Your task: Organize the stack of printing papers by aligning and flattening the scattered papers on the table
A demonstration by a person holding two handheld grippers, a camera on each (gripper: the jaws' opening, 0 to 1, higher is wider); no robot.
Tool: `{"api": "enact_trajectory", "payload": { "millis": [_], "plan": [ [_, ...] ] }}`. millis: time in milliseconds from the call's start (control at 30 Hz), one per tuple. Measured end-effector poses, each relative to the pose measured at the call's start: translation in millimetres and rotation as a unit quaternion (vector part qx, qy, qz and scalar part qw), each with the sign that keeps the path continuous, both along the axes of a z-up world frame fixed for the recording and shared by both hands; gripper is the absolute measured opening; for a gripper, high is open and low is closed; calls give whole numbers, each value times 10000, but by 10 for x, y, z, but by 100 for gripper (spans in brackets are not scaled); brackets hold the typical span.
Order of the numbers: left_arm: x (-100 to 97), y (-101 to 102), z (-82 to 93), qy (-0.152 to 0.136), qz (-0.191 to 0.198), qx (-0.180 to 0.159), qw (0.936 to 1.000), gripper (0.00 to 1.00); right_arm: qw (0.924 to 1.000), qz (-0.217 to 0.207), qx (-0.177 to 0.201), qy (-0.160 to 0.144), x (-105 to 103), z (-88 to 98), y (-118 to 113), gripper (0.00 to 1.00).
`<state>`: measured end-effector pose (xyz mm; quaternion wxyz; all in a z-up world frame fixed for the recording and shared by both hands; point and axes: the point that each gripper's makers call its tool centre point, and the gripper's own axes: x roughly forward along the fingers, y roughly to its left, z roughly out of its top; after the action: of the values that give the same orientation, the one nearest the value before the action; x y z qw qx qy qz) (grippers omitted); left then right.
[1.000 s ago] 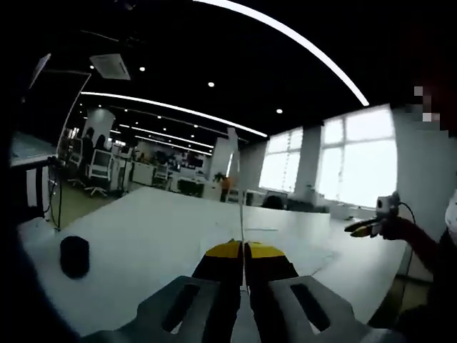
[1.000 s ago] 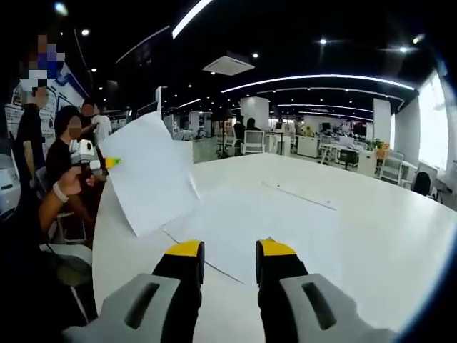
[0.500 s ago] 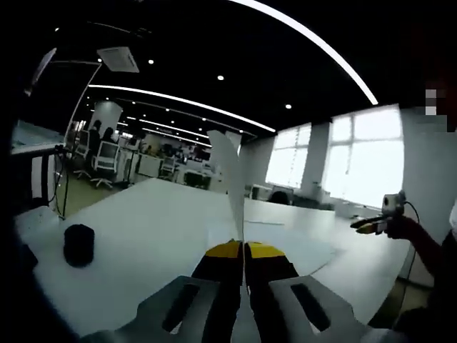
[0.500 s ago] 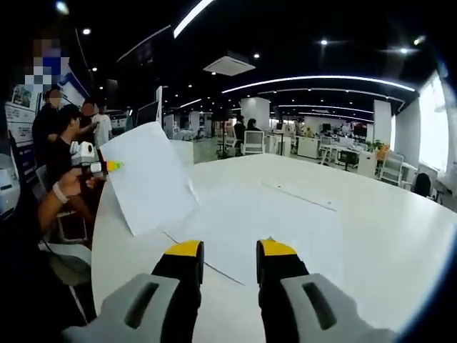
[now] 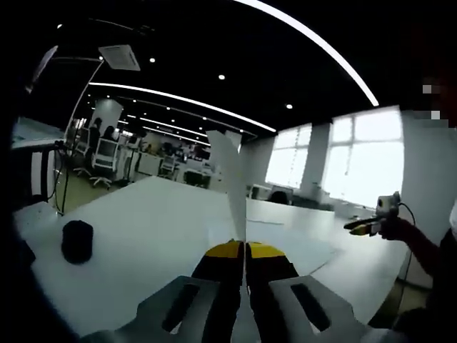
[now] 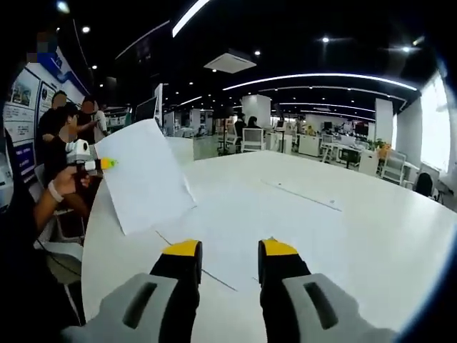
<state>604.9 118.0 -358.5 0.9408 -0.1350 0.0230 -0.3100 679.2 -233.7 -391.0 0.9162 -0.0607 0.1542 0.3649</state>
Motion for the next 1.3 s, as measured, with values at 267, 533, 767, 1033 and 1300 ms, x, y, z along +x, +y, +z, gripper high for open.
{"api": "enact_trajectory", "payload": {
  "millis": [267, 533, 767, 1033, 1300],
  "plan": [
    [9, -12, -26, 13, -14, 33, 10000, 6, 10000, 0, -25, 9, 100, -41, 20, 27],
    [13, -29, -44, 19, -28, 5, 10000, 6, 10000, 1, -60, 23, 241, -97, 34, 27],
    [9, -26, -33, 8, -47, 13, 10000, 6, 10000, -9, -73, 51, 306, -157, 19, 27],
    [3, -46, -35, 6, -57, 8, 10000, 6, 9999, -11, -110, 53, 382, -189, 3, 27],
    [9, -39, -47, 12, -58, 7, 10000, 6, 9998, -9, -172, 95, 509, -248, 14, 27]
  ]
}}
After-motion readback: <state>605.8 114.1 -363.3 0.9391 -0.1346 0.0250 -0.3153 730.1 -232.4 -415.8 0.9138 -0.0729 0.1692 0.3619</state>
